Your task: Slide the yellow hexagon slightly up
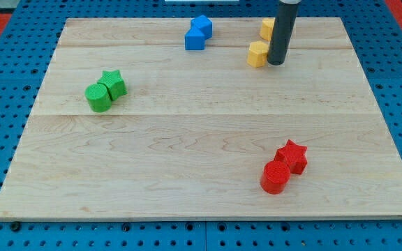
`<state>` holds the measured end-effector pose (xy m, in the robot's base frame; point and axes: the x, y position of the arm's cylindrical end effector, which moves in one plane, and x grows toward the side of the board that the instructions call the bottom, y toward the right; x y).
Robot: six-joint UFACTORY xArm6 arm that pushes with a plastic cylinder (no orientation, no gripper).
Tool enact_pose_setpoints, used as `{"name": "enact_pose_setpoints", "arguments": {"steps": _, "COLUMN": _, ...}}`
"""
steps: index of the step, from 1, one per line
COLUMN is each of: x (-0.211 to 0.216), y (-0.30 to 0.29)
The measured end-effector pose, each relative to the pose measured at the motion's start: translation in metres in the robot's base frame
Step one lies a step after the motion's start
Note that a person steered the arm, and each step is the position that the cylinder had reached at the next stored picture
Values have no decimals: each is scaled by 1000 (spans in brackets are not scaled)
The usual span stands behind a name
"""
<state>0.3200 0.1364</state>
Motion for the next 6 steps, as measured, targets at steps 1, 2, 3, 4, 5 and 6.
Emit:
{"name": "enact_pose_setpoints", "arguments": {"steps": 1, "x": 68, "y": -13}}
{"name": "enact_pose_setpoints", "arguments": {"steps": 2, "x": 36, "y": -62}}
{"name": "enact_pose_setpoints", "arguments": {"steps": 3, "x": -23, "y": -37}}
{"name": "enact_pose_setpoints", "arguments": {"steps": 4, "x": -4, "y": -23}}
{"name": "enact_pose_setpoints", "arguments": {"steps": 5, "x": -18, "y": -32}}
{"name": "enact_pose_setpoints", "arguments": {"steps": 6, "x": -32, "y": -15}}
